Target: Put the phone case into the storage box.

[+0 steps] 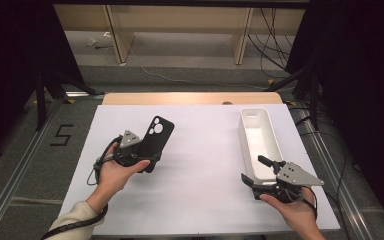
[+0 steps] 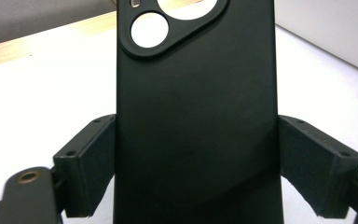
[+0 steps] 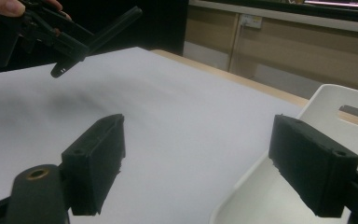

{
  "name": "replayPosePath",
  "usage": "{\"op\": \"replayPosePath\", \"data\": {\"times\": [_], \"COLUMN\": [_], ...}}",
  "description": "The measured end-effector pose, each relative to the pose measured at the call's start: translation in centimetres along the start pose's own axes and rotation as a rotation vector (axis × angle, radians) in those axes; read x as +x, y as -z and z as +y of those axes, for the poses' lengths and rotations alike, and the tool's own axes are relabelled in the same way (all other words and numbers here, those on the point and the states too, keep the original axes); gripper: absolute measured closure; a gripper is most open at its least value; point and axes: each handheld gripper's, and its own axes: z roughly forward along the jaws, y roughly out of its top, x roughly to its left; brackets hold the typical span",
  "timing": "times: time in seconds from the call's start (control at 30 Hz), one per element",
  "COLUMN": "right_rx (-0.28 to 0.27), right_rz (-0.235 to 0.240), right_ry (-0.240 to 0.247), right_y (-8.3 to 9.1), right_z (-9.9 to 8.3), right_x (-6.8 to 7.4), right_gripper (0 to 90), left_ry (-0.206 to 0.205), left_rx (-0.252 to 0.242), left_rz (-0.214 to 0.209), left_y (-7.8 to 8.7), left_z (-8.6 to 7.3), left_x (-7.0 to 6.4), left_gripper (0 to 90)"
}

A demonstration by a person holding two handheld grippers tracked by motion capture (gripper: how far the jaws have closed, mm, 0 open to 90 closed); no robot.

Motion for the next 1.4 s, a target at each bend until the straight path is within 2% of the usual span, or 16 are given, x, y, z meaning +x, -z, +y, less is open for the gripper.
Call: {"op": "replayPosePath", "data": {"times": [1.4], "right_rx": [0.004], "right_rz": [-0.002], "right_ry": [-0.001], "right_y": [-0.2], "right_z": [0.0], "right_x": [0.0], "right_gripper": [19.9], "left_ry": [-0.047], "left_rx": [-0.005], "left_rz": [-0.069], "left_y": [-0.4], "left_z": [0.2], "left_x": [-3.2], "left_gripper": [16.1]}}
